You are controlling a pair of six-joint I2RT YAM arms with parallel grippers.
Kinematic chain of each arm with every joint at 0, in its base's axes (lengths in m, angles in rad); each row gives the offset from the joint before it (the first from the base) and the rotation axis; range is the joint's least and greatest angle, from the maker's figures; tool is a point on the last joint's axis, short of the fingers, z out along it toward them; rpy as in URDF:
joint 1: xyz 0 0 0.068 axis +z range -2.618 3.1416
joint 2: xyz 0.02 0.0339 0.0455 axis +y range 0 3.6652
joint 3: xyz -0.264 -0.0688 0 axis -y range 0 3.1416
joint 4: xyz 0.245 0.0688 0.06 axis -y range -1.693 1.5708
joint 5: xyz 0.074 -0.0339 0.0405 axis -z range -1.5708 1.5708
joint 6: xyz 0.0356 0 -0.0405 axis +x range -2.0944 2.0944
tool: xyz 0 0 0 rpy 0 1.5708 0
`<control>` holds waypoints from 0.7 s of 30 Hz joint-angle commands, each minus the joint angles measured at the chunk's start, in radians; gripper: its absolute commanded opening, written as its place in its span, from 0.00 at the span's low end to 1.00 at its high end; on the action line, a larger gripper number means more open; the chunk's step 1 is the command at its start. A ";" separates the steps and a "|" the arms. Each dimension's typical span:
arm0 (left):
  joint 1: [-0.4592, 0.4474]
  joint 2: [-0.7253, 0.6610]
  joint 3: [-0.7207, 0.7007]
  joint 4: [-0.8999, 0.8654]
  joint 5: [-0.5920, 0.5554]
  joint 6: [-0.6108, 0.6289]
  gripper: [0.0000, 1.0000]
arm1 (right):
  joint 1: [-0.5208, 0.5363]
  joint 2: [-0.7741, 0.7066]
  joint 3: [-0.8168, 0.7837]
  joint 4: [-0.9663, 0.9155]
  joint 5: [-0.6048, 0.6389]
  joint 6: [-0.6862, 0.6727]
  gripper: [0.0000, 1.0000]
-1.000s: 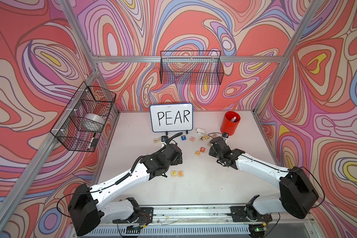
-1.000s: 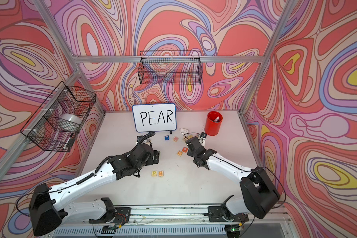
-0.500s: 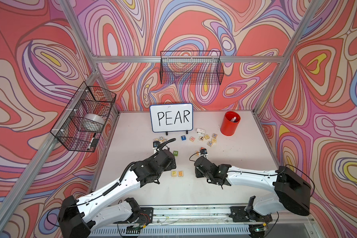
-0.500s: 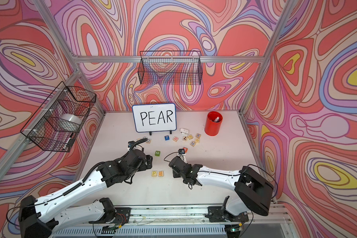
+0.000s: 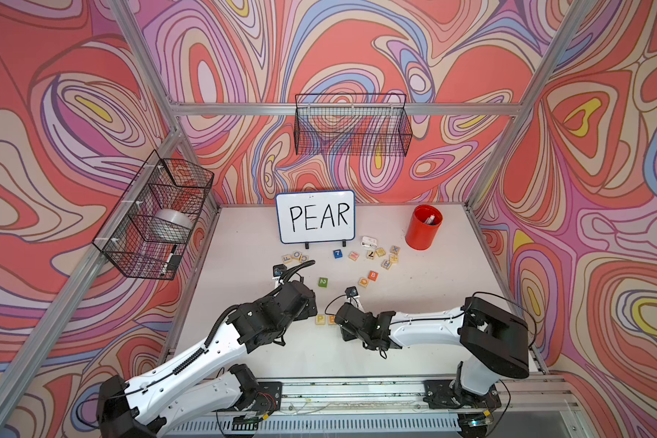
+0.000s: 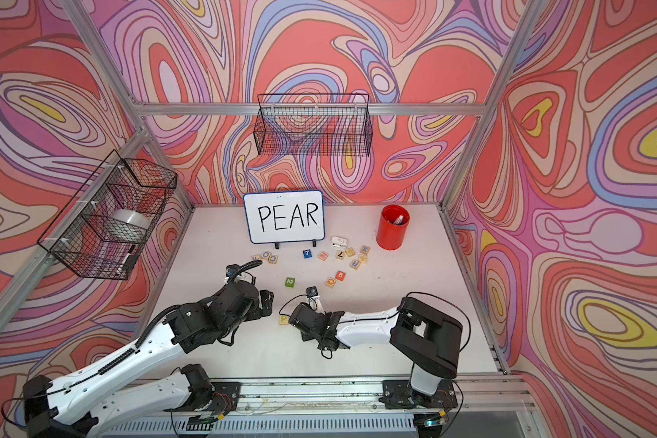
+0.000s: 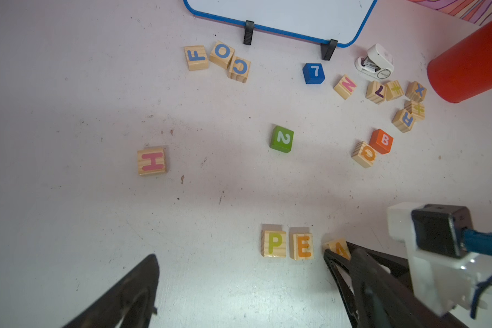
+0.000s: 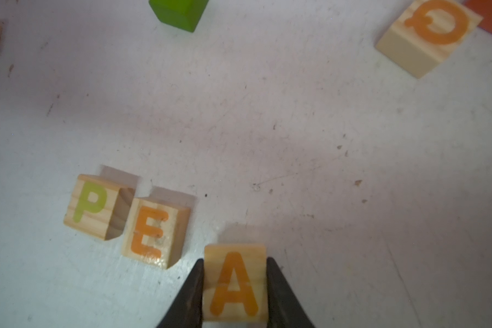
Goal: Spell the uppercase word “pear” with letter blocks
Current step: Place the letter block at the center of the board.
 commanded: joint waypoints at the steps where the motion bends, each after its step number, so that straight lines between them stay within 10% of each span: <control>1: 0.004 -0.019 -0.006 -0.058 -0.023 -0.003 1.00 | 0.007 0.018 0.018 0.023 0.051 0.038 0.34; 21: 0.004 -0.015 -0.010 -0.061 -0.035 -0.011 1.00 | 0.014 0.097 0.079 -0.007 0.053 0.027 0.35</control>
